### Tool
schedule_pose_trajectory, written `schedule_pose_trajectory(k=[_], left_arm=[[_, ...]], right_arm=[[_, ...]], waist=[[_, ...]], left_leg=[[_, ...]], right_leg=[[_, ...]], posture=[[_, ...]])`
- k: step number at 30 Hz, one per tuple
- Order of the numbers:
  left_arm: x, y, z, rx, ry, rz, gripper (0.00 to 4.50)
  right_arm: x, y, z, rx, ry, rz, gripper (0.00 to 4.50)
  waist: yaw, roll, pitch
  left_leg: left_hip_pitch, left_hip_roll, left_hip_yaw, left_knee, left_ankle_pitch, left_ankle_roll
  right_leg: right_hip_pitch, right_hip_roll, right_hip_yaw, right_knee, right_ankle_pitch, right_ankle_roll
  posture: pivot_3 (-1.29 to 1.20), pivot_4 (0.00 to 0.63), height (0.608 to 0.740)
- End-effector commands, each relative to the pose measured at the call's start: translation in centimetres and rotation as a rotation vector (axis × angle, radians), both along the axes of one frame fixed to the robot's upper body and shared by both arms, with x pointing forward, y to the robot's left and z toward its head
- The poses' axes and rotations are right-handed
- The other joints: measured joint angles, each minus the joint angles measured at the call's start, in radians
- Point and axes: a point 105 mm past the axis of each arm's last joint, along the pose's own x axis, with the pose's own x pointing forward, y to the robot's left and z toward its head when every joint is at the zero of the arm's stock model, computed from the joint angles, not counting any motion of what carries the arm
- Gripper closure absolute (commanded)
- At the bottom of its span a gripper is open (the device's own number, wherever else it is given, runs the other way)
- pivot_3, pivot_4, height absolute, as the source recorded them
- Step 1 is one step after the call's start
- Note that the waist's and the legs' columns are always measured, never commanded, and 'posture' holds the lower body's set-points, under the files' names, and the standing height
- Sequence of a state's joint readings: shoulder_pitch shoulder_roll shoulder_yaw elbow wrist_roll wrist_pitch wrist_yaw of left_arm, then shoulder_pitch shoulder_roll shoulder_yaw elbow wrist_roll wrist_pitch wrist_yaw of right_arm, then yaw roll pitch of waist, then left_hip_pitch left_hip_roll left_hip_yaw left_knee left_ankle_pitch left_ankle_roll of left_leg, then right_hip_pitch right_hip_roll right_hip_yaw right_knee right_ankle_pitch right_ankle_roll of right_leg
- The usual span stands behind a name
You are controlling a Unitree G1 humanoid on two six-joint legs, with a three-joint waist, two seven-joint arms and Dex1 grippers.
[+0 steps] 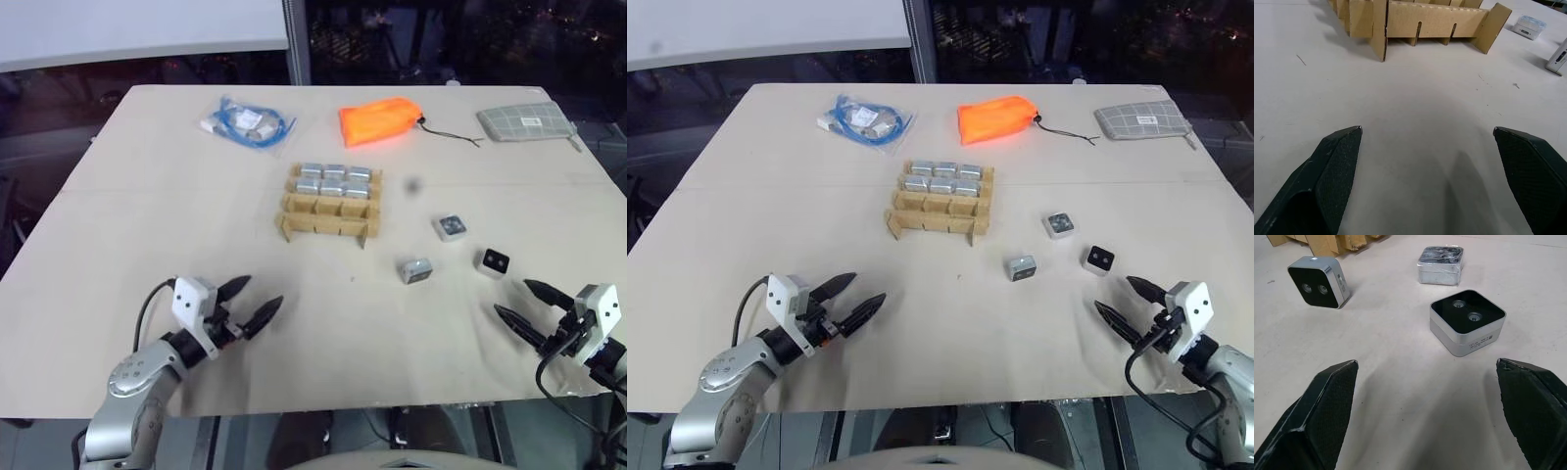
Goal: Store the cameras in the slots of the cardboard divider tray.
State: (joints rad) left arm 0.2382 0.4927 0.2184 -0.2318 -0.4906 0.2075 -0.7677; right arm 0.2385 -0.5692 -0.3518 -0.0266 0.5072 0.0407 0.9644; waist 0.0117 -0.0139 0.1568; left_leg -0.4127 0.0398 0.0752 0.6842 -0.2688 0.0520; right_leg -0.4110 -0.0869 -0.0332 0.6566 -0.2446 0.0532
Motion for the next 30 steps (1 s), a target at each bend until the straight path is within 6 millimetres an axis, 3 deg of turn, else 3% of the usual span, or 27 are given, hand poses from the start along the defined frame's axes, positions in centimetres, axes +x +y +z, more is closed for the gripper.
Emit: schedule_pose_trajectory(k=[1,30], left_arm=[[-0.31,-0.84,0.17,-0.001,-0.010,-0.031,0.04],[-0.31,-1.13,0.55,-0.016,-0.033,-0.050,0.04]], right_arm=[[0.03,0.26,0.93,-0.004,-0.041,0.023,0.00],[-0.05,0.15,0.48,-0.005,-0.042,0.032,0.00]], waist=[[0.000,0.000,0.000],[0.001,0.000,0.000]], left_leg=[[0.000,0.000,0.000,0.000,0.000,0.000],[0.000,0.000,0.000,0.000,0.000,0.000]], right_leg=[[0.000,0.000,0.000,0.000,0.000,0.000],[0.000,0.000,0.000,0.000,0.000,0.000]], posture=[[0.00,0.150,0.740],[0.00,0.150,0.740]])
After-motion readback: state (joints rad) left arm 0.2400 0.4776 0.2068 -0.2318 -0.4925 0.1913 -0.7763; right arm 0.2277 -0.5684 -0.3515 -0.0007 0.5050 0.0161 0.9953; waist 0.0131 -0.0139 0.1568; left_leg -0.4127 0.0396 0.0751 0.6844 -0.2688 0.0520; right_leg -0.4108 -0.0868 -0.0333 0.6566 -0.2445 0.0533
